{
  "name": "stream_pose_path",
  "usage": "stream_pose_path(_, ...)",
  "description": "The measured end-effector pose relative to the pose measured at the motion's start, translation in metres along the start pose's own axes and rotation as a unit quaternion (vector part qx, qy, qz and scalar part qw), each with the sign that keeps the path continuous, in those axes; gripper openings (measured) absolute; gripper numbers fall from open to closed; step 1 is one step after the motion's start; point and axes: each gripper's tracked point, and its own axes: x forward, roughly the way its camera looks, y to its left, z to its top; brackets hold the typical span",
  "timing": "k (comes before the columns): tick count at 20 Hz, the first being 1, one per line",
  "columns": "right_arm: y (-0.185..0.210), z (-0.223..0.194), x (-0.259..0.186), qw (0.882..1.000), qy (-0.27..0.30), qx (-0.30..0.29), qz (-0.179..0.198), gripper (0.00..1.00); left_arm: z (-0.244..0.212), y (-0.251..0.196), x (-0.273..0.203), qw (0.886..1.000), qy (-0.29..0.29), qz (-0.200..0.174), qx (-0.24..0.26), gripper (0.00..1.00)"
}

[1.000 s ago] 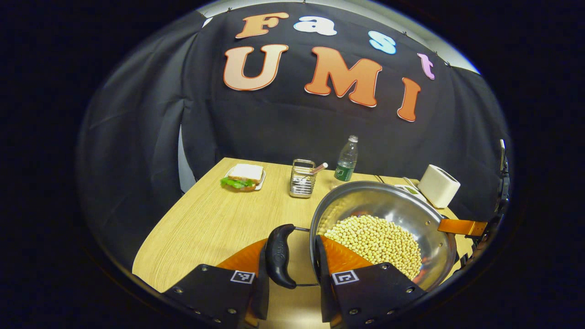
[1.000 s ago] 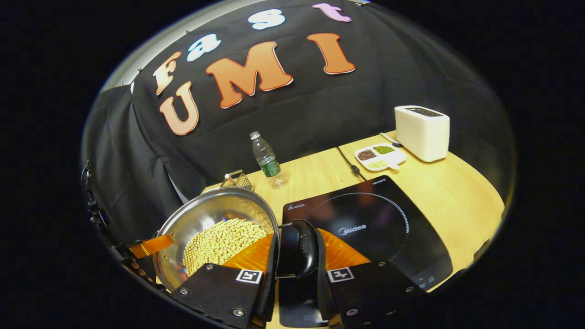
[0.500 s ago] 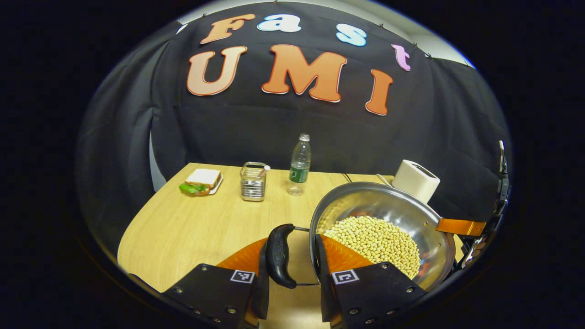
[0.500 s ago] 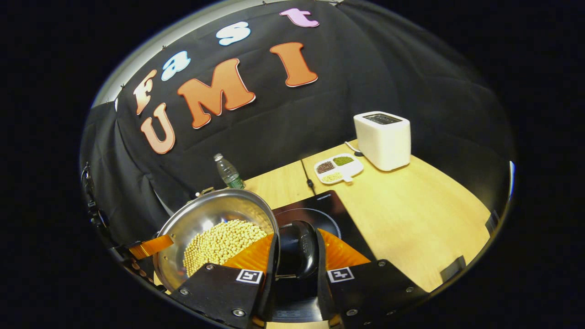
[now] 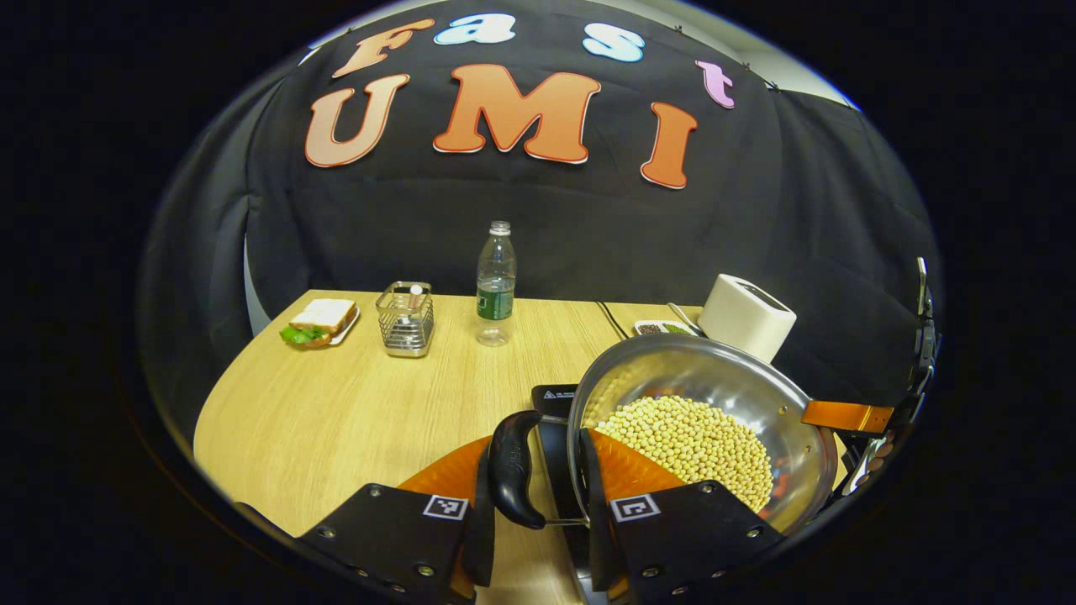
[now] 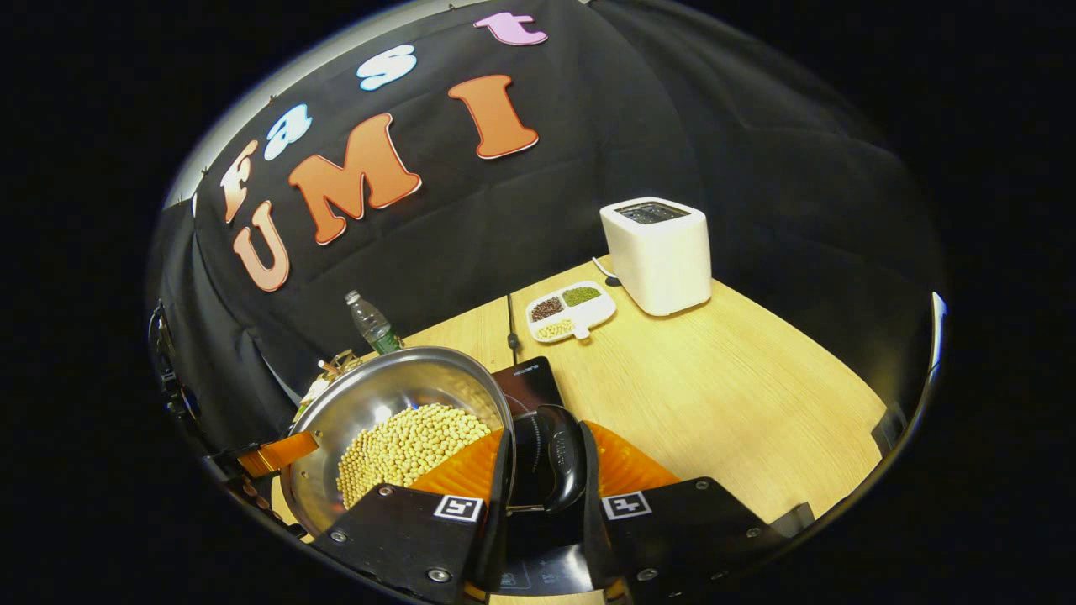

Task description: First push the handle of the pot to place it horizontally, then grasp the pot with both hands and set it on the induction cooktop.

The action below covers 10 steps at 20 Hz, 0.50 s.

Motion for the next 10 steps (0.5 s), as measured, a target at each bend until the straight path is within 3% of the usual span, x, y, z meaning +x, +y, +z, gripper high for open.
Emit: stream_pose_path(10, -0.039, -0.002, 0.010, 1.000, 0.006, 0.024, -0.018, 0.38, -0.011, -0.039, 0.024, 1.000, 0.015, -0.013, 0.012, 0.46)
